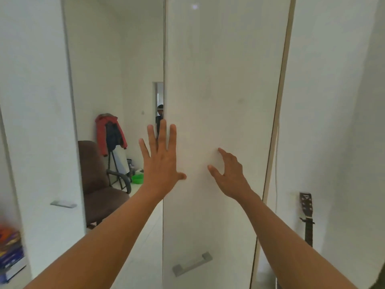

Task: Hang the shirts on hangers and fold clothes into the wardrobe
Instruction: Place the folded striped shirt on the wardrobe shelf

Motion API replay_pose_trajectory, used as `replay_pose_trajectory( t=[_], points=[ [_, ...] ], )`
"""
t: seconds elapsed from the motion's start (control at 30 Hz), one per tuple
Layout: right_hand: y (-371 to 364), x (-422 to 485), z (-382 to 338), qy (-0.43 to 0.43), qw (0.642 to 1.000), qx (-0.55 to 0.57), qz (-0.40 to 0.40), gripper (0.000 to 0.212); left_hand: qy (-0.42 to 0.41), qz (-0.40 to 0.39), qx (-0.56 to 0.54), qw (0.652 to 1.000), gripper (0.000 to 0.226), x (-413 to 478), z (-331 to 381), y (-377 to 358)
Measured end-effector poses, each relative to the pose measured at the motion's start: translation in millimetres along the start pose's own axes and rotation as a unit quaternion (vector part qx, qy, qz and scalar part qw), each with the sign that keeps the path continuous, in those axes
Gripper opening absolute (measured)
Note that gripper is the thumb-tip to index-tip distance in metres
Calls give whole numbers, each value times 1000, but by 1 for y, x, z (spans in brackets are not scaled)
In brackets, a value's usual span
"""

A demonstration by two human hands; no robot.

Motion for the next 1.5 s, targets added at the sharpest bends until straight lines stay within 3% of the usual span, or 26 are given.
replay_pose_trajectory(
  t=[0.17,0.4,0.6,0.83,1.03,1.27,1.5],
  points=[
    [-43,15,62,10,988,-153,2,93,-19,-31,70,997,159,-6,-18,-80],
    [-109,7,119,-9,977,-210,19,121,-32,-148,2,988,160,-79,-14,-219],
    [-164,-22,170,-36,968,-248,9,133,-39,-154,-25,987,159,-91,-20,-287],
    [-194,-16,193,-61,960,-267,65,137,-41,-95,-63,993,162,-86,-21,-315],
    [-205,-8,201,-58,953,-284,85,140,-38,-96,-104,989,157,-77,-26,-338],
    [-202,-10,196,-67,952,-289,75,140,-51,-108,-142,983,156,-79,-33,-333],
    [-178,-18,176,-45,960,-272,38,127,-45,-112,-145,982,150,-85,-29,-304]
  ],
)
Point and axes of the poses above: each hand's wrist, its own x-axis towards the middle knuckle, its own y-axis out of the back of the hand, z = x × y, the point moved 10 cm from there along x, towards the middle knuckle, and after that the axes turned 13 degrees about z, right-handed, at the moved point
